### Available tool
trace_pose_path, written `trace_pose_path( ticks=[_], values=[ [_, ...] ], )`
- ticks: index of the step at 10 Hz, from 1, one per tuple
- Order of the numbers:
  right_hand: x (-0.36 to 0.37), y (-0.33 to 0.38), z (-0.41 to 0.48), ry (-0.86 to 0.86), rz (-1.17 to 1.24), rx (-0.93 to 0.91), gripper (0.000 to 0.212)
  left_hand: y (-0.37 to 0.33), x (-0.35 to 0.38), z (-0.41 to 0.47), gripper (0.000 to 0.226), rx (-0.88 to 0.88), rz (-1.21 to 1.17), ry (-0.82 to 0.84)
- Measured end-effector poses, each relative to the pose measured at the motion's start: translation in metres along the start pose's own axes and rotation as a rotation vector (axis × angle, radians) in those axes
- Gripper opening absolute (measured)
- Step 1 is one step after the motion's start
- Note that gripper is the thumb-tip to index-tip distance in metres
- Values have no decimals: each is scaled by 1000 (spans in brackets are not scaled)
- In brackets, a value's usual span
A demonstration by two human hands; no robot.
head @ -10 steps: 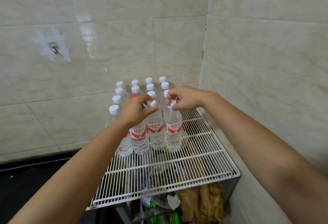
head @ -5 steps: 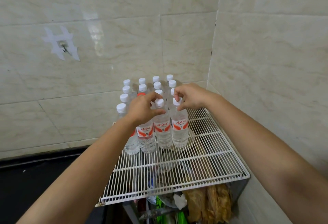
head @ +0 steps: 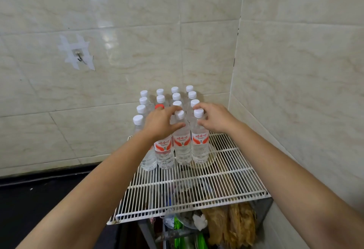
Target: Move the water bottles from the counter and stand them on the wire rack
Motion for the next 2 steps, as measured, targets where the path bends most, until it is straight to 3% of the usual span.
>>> trace_pose_path(
  ticks=[1,2],
  values=[
    [2,-6,-12,-21,2,3,57,-6,-10,-2,65,80,151,32],
    [-2,-14,-19,-97,20,18,73,-12,-26,-16,56,109,159,-269]
  ],
)
Point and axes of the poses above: each hand's wrist, its own z-axis towards the middle knuckle, its own x-axis out of the palm, y = z × x, the point moved 5 cm from there along z, towards the middle knuckle, and after that the axes turned 13 degrees about x, right-handed, at the moved point
